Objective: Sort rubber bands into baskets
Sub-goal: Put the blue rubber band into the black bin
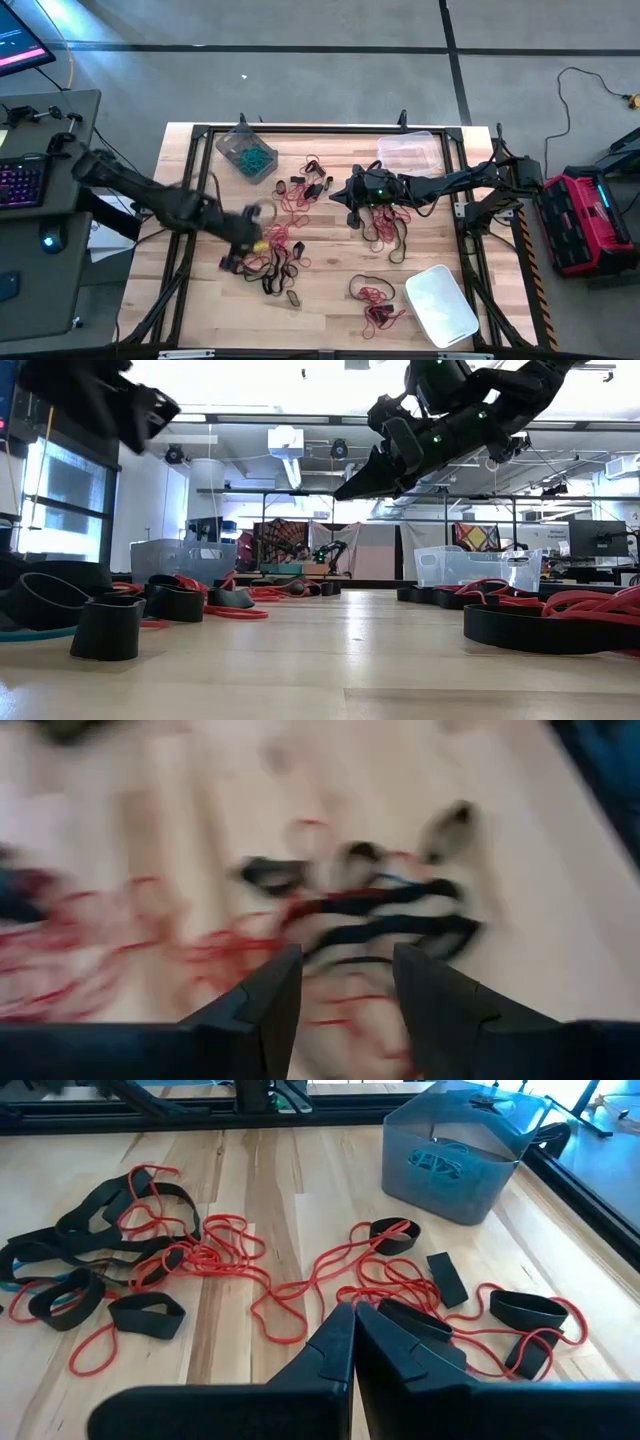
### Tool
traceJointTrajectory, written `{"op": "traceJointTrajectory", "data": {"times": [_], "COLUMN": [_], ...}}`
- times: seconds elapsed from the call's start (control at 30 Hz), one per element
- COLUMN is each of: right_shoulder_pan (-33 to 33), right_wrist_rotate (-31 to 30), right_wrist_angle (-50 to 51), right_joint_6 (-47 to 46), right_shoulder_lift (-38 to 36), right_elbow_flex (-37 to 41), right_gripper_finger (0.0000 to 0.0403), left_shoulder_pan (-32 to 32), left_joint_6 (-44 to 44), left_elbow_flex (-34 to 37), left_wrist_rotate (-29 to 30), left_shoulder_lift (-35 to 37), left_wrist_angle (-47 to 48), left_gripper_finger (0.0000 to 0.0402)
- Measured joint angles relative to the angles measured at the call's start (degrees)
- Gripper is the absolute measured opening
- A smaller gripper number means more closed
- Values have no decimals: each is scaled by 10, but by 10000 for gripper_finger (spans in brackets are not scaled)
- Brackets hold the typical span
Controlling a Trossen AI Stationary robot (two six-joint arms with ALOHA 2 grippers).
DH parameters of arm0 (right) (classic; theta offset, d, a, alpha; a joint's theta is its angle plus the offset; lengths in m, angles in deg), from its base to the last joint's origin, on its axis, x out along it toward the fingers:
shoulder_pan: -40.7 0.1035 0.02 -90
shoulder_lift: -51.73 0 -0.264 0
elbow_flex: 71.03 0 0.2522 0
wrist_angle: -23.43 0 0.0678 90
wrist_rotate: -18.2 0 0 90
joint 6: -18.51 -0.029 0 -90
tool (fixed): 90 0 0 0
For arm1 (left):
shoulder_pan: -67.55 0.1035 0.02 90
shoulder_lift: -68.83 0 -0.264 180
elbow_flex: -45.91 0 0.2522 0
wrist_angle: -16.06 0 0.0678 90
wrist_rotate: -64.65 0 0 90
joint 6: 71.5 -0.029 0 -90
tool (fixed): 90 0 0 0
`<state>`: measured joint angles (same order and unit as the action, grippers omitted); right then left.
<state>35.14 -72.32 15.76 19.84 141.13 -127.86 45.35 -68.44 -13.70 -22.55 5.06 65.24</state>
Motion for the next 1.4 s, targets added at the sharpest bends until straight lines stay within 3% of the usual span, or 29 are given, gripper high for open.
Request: {"op": "traceJointTrajectory", "data": {"times": [0.27, 0.57, 0.83, 1.17, 1.4], "right_shoulder_pan": [0, 34, 68, 80, 80], "right_wrist_rotate": [1, 3, -66, -84, -84], "right_wrist_angle": [16, 19, 18, 19, 19], "right_joint_6": [-32, -49, -60, -69, -69], "right_shoulder_lift": [0, 0, 0, 0, 0], "right_elbow_flex": [0, 0, 0, 0, 0], "right_gripper_finger": [0, 0, 0, 0, 0], "left_shoulder_pan": [-151, -224, -234, -224, -186], "left_joint_6": [105, 192, 204, 223, 219], "left_elbow_flex": [0, 0, 0, 0, 0], "left_wrist_rotate": [23, 73, 126, 262, 267], "left_shoulder_lift": [-112, -238, -297, -284, -276], "left_wrist_angle": [-107, -156, -155, -112, -91], "left_gripper_finger": [125, 70, 4, 0, 0]}}
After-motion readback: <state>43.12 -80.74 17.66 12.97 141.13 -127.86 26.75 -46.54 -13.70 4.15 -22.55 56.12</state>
